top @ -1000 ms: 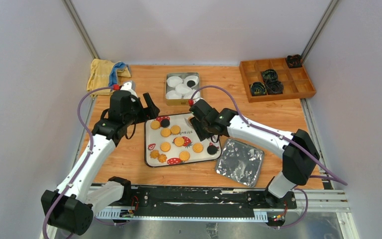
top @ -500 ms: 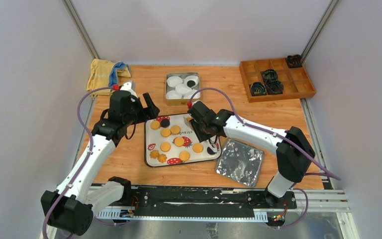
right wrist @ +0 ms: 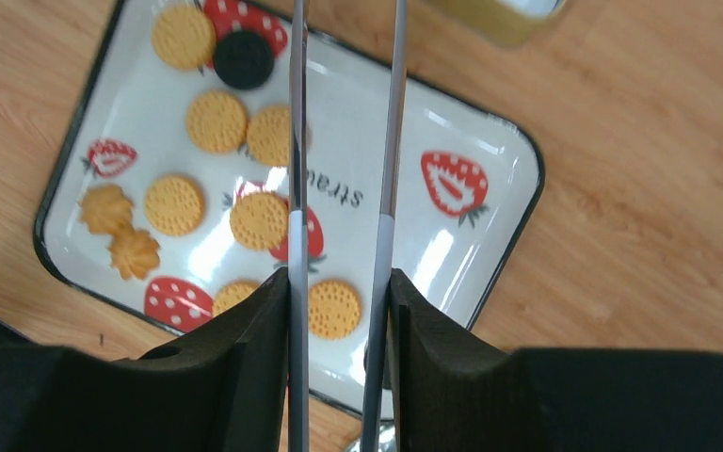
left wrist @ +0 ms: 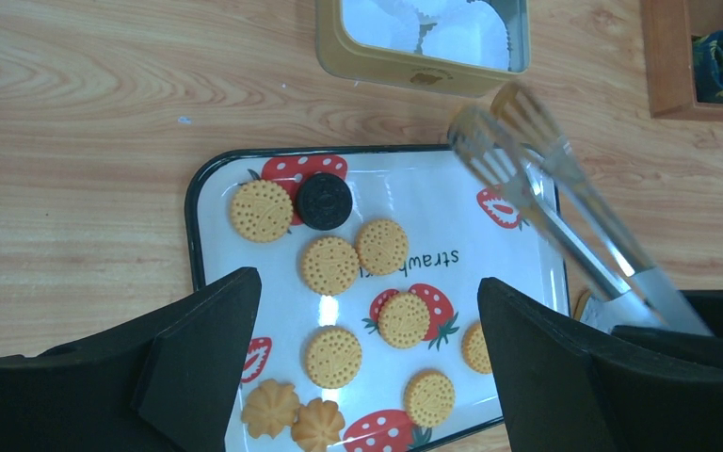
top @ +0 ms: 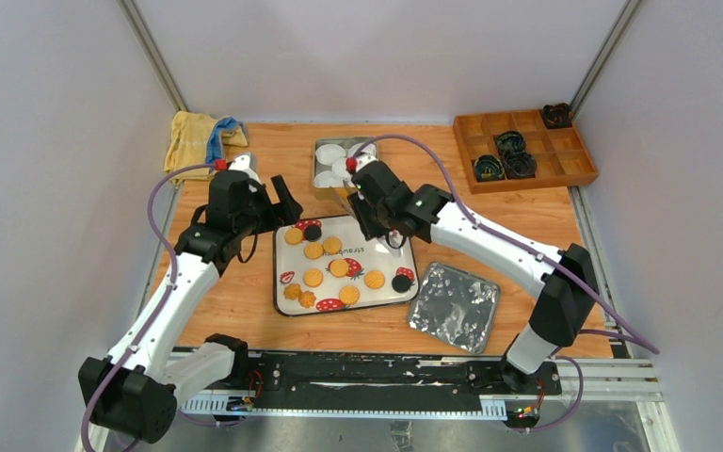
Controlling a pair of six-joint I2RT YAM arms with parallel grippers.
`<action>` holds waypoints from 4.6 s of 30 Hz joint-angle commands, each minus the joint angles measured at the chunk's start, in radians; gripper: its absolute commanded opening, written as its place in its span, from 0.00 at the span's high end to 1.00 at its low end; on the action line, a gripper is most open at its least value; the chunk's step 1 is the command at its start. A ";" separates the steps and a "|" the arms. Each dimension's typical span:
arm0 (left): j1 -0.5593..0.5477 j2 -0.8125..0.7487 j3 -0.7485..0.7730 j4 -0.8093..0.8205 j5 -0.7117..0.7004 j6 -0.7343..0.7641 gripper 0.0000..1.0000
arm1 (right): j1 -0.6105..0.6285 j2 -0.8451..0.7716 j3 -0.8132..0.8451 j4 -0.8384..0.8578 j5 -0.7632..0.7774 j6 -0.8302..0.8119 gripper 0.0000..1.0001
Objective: Pack the cookies
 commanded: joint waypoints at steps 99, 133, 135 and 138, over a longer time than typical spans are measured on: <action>0.000 -0.022 0.005 -0.018 -0.029 0.022 0.07 | 0.062 -0.105 -0.356 0.156 -0.115 0.005 0.44; 0.000 -0.045 -0.018 -0.020 -0.029 0.031 0.07 | 0.124 0.034 -0.267 0.100 -0.075 0.011 0.48; 0.000 -0.046 -0.020 -0.020 -0.029 0.032 0.07 | 0.123 0.044 -0.258 0.103 -0.080 0.012 0.53; 0.000 -0.046 -0.020 -0.020 -0.029 0.032 0.07 | 0.124 0.049 -0.250 0.104 -0.093 0.014 0.68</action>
